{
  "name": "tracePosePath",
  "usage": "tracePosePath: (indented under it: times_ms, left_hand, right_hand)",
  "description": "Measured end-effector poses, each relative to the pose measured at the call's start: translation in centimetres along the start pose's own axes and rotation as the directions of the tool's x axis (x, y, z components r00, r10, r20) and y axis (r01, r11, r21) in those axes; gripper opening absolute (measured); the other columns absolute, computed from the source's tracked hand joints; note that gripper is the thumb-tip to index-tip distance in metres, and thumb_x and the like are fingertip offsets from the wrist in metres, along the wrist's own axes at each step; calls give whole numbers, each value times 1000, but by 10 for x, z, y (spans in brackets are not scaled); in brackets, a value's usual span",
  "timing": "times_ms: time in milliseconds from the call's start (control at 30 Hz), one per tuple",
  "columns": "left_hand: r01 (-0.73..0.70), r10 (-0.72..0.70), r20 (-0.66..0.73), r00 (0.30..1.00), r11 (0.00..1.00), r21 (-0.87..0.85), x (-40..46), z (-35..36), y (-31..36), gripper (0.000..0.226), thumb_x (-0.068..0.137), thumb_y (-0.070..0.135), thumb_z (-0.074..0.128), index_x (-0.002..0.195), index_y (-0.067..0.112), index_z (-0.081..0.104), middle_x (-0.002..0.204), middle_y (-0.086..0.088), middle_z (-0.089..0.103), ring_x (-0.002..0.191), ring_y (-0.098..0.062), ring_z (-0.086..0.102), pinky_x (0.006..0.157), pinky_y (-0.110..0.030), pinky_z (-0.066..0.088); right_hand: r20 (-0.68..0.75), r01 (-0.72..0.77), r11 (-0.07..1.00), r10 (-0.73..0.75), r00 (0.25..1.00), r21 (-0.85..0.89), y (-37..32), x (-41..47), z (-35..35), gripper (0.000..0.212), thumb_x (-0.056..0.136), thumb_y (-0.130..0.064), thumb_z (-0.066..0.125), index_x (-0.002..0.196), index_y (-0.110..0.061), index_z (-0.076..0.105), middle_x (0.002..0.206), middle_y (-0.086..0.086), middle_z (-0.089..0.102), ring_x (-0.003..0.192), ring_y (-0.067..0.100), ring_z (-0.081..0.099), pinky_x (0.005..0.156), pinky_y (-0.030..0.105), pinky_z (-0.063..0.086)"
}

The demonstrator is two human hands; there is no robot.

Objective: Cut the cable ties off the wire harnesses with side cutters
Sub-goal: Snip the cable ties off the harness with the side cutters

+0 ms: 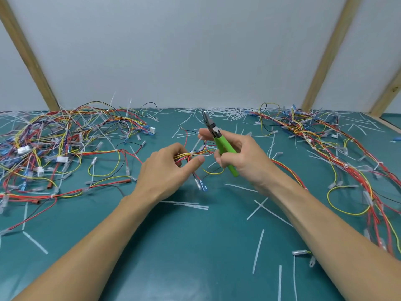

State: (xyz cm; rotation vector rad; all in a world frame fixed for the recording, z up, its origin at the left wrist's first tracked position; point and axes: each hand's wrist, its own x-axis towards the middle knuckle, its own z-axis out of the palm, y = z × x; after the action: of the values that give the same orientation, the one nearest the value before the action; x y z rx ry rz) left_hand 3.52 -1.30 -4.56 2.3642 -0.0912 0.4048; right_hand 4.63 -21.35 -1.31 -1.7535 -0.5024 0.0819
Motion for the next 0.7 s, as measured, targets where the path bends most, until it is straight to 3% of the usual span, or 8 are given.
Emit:
tracePosePath:
  times_ms: [100, 267, 400, 467, 533, 600, 633, 700]
  left_hand:
    - [-94, 91, -54, 994, 994, -63, 3, 3, -6, 31, 84, 60, 68, 84, 30, 63, 67, 11, 65, 68, -15, 60, 67, -38, 51]
    - [-138, 133, -99, 986, 989, -51, 10, -1, -15, 37, 91, 62, 52, 80, 29, 66, 66, 15, 69, 59, -9, 62, 62, -34, 51]
    - [-124, 123, -16, 992, 981, -151, 10, 6, -21, 30, 102, 48, 47, 86, 26, 61, 61, 10, 62, 54, -16, 56, 58, -36, 47]
    - [-121, 128, 19, 992, 970, -210, 7, 9, -22, 28, 105, 40, 45, 88, 23, 59, 62, 10, 60, 52, -11, 51, 55, -30, 42]
    - [-93, 111, 49, 993, 958, -272, 5, 9, -23, 32, 107, 37, 40, 90, 16, 58, 63, 12, 59, 53, -7, 50, 56, -23, 38]
    - [-66, 98, 88, 991, 948, -311, 5, 9, -23, 33, 108, 34, 39, 90, 13, 58, 62, 11, 57, 56, -9, 50, 58, -26, 38]
    - [-67, 103, 104, 989, 949, -308, 5, 9, -23, 31, 108, 32, 40, 89, 15, 58, 60, 10, 56, 56, -11, 51, 59, -29, 39]
    - [-83, 119, 112, 987, 955, -284, 4, 9, -22, 28, 107, 29, 43, 87, 18, 60, 56, 10, 55, 49, -12, 51, 56, -31, 41]
  right_hand:
    - [-35, 3, 1000, -3, 999, 5, 1, 0, -2, 72, 67, -5, 50, 136, -18, 65, 124, -7, 71, 72, 2, 51, 75, 18, 43]
    - [-89, 6, 1000, -5, 996, 14, 2, 1, -5, 69, 67, -5, 50, 133, -17, 67, 121, -10, 72, 70, 0, 52, 74, 23, 42]
    - [-69, 8, 998, -13, 998, -67, 9, 2, -4, 61, 83, 18, 52, 134, -13, 66, 123, -3, 72, 73, -10, 59, 75, 12, 44]
    - [-97, -4, 994, -6, 995, -106, 14, 2, -3, 55, 86, 19, 53, 127, -14, 69, 116, -3, 74, 75, -10, 61, 70, 10, 44]
    - [-152, -7, 986, -19, 988, -166, 19, 1, -2, 36, 91, 4, 64, 114, -22, 73, 106, -6, 77, 76, 2, 66, 68, 19, 47]
    - [-221, -9, 967, -49, 974, -254, 22, -1, -3, 11, 92, -19, 74, 99, -26, 72, 93, -7, 76, 76, 15, 71, 72, 30, 52]
    - [-243, -3, 949, -77, 967, -315, 23, -1, -4, 7, 91, -30, 77, 93, -26, 71, 86, -7, 74, 74, 17, 69, 73, 31, 53]
    - [-243, 46, 898, -167, 956, -437, 25, -3, -4, 23, 89, -45, 77, 83, -24, 69, 69, -7, 66, 63, 11, 58, 63, 23, 45]
